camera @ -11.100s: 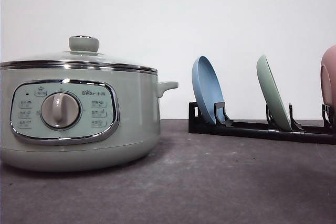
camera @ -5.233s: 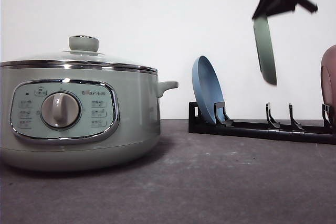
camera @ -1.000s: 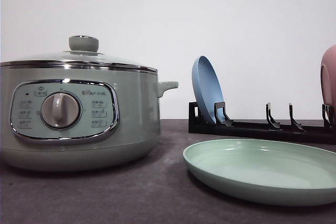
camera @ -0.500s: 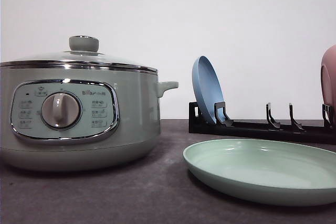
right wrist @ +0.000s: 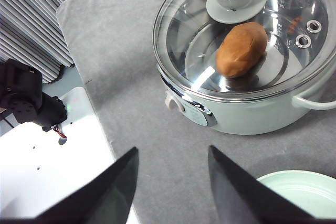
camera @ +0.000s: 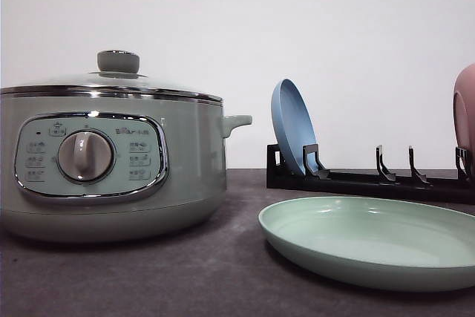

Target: Transfer potato from steamer to green plate

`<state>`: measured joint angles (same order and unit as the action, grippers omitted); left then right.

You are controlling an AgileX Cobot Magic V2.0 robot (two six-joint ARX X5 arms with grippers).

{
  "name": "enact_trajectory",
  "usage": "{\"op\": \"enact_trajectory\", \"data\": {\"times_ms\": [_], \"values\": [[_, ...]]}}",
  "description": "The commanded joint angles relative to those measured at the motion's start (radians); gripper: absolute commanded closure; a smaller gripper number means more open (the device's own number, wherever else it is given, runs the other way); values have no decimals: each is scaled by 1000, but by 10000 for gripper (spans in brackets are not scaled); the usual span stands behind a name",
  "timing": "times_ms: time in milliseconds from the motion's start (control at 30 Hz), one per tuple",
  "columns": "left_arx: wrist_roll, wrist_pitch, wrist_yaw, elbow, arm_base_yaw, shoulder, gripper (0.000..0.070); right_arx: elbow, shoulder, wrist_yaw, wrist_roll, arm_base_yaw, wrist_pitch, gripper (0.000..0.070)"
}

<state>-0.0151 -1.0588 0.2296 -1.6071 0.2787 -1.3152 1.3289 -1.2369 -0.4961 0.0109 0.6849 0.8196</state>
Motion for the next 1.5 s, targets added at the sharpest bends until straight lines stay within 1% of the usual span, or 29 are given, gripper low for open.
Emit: {"op": "enact_trajectory", "data": {"times_ms": [0,267,500,733,1067,1367,1467], "values": [[21,1,-33,-39,24,-53,144,19,-10,-2,-11,6,-3,439],[33,7,-130,-54,91,-216,144,19,-10,-2,-11,6,-3,439],[35,31,-149,-54,120,-302,144,19,-10,-1,-11,6,-3,439],[37,34,-180,-54,134,-338,145,19,-10,-1,-13,6,-3,439],[37,32,-205,-54,135,-342,146,19,-10,-1,-19,6,-3,439],[37,22,-205,-54,135,-356,148,19,-10,-1,-19,6,-3,439],[35,24,-205,-54,135,-356,159,19,-10,-1,-19,6,-3,439]]}}
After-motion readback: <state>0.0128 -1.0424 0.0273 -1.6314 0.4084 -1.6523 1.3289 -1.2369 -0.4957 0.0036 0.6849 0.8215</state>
